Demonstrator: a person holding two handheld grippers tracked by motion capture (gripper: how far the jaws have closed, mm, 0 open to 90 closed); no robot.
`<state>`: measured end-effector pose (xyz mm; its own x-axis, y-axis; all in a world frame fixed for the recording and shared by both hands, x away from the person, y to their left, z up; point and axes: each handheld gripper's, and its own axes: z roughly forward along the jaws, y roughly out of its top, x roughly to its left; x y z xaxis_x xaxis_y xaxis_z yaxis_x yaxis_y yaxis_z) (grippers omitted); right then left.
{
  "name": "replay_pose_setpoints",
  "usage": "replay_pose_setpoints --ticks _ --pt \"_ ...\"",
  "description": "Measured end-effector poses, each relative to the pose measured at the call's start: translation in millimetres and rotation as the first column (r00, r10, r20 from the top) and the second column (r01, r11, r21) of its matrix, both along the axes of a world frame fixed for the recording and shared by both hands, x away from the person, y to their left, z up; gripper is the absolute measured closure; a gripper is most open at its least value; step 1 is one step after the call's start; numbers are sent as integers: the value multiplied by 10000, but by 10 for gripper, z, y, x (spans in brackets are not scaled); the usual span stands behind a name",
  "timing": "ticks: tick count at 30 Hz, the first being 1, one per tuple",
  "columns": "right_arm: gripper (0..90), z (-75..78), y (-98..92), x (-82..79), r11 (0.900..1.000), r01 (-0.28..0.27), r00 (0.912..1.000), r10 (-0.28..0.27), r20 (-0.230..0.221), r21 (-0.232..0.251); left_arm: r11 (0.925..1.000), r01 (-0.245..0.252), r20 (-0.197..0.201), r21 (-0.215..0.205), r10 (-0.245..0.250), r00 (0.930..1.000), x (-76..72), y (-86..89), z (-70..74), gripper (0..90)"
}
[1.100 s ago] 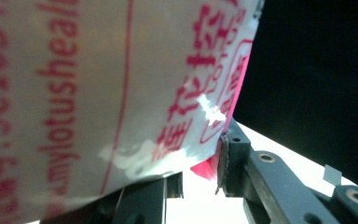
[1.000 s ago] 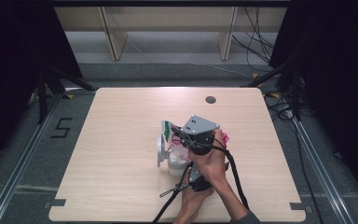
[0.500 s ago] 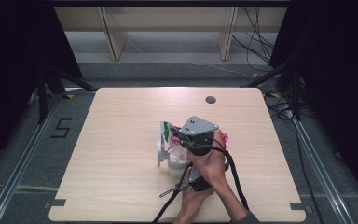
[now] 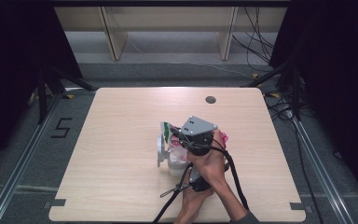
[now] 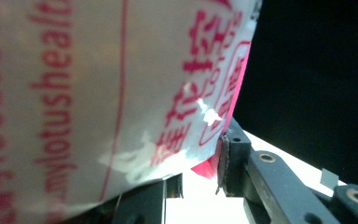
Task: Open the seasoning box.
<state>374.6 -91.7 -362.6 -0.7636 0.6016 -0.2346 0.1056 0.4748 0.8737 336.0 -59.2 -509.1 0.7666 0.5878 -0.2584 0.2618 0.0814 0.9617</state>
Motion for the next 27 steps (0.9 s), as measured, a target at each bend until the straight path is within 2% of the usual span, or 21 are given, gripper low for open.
replay_pose_setpoints --ticks 5,6,10,13,15,16,17,18,20,21,22,25,26,27 --pt "899 18 4 -13 10000 -54 10000 53 77 81 9998 -159 -67 -135 158 9999 -1 -10 18 744" --pt "898 5 -4 -1 10000 -61 10000 61 2 12 10000 -2 -14 3 2 10000 6 -3 6 743" --pt "898 14 -17 -1 9998 -154 9999 154 -2 128 10000 -30 31 60 30 10000 3 3 13 744" --pt "898 3 -4 1 10000 -74 10000 74 -5 41 9999 -110 -80 -104 109 9999 2 -7 6 744" --pt "898 -5 3 3 10000 -27 10000 27 -8 87 9984 -225 -168 519 234 9996 -12 31 26 744" --pt "898 6 -2 -4 9999 -92 10000 92 3 49 9984 -290 -168 485 299 9994 -17 31 31 744" --pt "898 12 0 -13 9999 -63 10000 63 26 97 9996 -253 -60 -125 253 9997 -6 -2 20 744" --pt "898 16 5 -21 9999 -46 10000 46 2 123 9996 -174 -64 -202 173 9998 -4 -9 21 744" --pt "898 -10 14 -10 10000 38 10000 -38 -26 51 9997 -100 -70 223 102 9999 0 12 11 745" --pt "898 -10 14 -10 10000 38 10000 -38 -26 51 10000 -72 -39 -10 72 10000 10 2 -2 745" --pt "898 -17 17 -13 9999 75 9999 -74 -124 72 10000 -41 -20 -73 41 10000 10 0 1 745" --pt "898 6 23 -28 10000 -15 10000 15 1 51 9999 -79 2 -95 79 10000 4 5 17 745" --pt "898 8 24 -25 10000 -80 10000 80 50 23 9999 -165 -86 43 166 9998 -2 11 22 745" --pt "898 1 27 -18 10000 -67 9999 67 119 -16 9984 -328 -195 462 338 9992 -13 29 26 745"
